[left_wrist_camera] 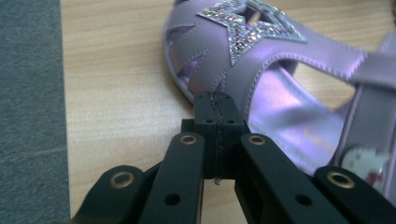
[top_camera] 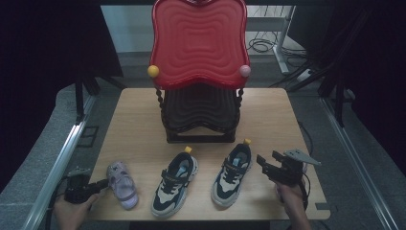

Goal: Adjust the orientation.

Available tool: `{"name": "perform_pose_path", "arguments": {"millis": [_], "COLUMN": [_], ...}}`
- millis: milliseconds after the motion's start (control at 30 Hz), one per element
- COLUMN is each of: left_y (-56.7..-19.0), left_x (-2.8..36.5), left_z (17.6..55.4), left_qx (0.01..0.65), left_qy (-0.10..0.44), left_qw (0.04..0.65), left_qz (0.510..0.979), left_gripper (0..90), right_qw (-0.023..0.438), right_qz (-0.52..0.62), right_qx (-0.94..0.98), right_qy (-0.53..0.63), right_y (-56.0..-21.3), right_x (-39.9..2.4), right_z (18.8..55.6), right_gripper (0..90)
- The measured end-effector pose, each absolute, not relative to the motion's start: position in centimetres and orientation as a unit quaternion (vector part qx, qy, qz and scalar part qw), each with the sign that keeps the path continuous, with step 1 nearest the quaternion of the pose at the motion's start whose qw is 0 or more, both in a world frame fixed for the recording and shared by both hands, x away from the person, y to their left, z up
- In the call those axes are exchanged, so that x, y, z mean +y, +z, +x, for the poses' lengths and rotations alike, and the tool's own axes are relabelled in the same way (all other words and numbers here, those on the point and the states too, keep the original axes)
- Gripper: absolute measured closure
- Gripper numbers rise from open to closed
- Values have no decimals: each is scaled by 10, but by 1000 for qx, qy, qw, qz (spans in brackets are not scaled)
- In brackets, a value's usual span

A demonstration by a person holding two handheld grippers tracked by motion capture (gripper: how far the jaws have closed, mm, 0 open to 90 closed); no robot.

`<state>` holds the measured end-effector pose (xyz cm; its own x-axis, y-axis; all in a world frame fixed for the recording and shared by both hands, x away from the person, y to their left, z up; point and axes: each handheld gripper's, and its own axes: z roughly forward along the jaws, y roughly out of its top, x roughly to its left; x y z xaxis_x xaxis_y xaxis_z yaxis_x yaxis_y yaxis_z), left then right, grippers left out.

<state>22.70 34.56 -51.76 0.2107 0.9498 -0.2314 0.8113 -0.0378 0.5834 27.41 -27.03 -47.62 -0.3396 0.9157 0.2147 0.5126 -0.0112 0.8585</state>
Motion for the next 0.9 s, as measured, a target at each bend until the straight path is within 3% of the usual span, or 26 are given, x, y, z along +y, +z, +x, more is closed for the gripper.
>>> {"name": "perform_pose_path", "arguments": {"millis": [533, 900], "left_y": [-513, -512], "left_x": [364, 353], "left_z": [241, 272], "left_qx": [630, 618], "left_qy": [97, 86], "left_qw": [321, 312], "left_qz": [700, 717], "left_gripper": [896, 896], "right_qw": [210, 210], "right_qz": [535, 539], "right_qx": [668, 667], "right_qy": [473, 470], "right_y": [-476, -477], "right_x": [-272, -274], "right_z": [274, 274], "right_gripper": [305, 305]}}
